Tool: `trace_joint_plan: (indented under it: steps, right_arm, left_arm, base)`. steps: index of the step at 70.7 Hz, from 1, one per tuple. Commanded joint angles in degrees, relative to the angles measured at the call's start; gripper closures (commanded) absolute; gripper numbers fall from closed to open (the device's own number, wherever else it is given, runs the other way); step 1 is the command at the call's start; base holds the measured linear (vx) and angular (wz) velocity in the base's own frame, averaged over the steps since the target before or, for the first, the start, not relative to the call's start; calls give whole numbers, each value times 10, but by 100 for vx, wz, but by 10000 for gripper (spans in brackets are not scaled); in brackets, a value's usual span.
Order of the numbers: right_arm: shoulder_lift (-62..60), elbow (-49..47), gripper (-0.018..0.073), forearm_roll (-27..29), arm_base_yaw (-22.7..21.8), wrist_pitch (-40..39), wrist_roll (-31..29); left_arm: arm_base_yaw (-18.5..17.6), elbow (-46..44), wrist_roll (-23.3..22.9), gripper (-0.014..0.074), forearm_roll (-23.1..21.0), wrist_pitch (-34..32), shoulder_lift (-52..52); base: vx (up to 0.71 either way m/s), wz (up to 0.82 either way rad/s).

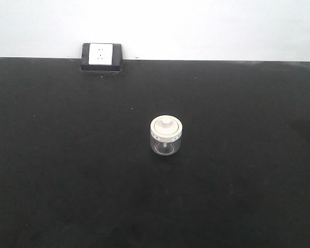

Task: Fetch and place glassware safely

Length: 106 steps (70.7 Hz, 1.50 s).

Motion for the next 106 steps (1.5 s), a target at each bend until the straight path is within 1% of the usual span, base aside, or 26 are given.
trace_joint_plan:
  steps: [1,17,20,24,106]
  right_arm:
    - [-23,24,563,4,-2,-91,-7]
    - [-105,109,563,29,-2,-142,-7]
    - [-125,108,563,30,-2,-114,-7]
    - [-144,108,563,30,-2,-100,-8]
    - [-141,108,563,27,-1,-94,-8]
  left_arm:
    - [-4,17,-4,603,-5,-39,-1]
    - [-4,17,-4,603,-5,-39,-1]
    - [-4,17,-4,603,-5,-39,-1]
    - [-4,17,-4,603,-5,-39,-1]
    - [-4,17,-4,603,-5,-39,-1]
  base:
    - [0,0]
    - [0,0]
    - [0,0]
    - [0,0]
    - [0,0]
